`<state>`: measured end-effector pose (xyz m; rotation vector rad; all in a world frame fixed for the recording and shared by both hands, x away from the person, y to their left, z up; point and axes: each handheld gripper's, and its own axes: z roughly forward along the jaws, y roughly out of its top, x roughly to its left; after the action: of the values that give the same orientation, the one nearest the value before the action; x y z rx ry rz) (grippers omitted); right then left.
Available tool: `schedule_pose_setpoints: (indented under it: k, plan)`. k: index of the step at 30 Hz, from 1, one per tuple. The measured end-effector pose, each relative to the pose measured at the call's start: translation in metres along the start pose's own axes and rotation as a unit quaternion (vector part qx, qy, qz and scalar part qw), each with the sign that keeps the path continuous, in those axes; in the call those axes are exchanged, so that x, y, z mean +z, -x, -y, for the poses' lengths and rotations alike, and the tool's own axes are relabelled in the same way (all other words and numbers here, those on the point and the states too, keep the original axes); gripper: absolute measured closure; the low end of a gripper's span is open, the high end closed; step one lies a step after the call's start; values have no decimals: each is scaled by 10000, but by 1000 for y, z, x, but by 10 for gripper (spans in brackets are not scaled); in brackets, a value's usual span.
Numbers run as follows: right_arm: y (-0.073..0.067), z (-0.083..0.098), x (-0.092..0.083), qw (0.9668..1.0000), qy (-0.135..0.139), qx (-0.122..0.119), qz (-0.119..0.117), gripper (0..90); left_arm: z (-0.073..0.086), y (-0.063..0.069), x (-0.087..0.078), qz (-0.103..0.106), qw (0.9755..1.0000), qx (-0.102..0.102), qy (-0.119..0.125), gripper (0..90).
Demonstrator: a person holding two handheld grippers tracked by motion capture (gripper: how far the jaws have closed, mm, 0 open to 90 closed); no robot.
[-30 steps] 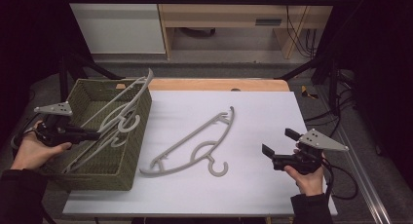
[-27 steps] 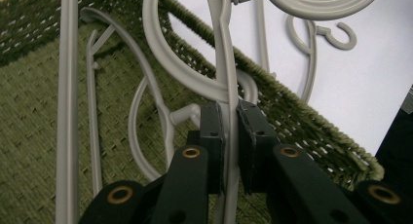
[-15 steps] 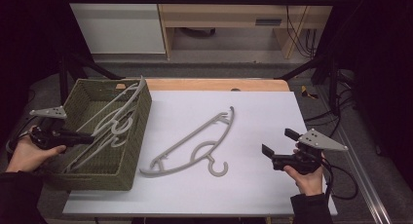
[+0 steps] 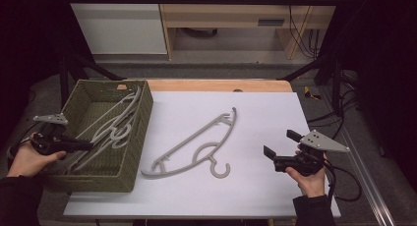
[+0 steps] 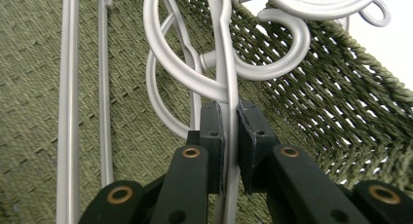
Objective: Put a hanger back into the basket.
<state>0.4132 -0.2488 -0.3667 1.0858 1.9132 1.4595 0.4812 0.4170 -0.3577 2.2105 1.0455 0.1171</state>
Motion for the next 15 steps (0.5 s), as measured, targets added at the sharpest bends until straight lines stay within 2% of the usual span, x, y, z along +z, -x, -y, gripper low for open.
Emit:
schedule_pose_setpoints:
  k: [5,6,10,14,15]
  plan:
    - [0,0,0,10000,-3,4,3,17,1,-2,9,7,10000,-40,-25,817]
    - [0,0,0,10000,-3,2,1,17,1,-3,9,23,10000,15,-87,817]
    - [0,0,0,10000,-8,8,-1,17,3,-5,9,58,9999,-76,-32,816]
    - [0,0,0,10000,-5,-7,-12,17,7,-8,10,37,9995,-177,-253,815]
    - [0,0,0,10000,-4,-7,-13,17,8,-8,11,38,9995,-198,-246,814]
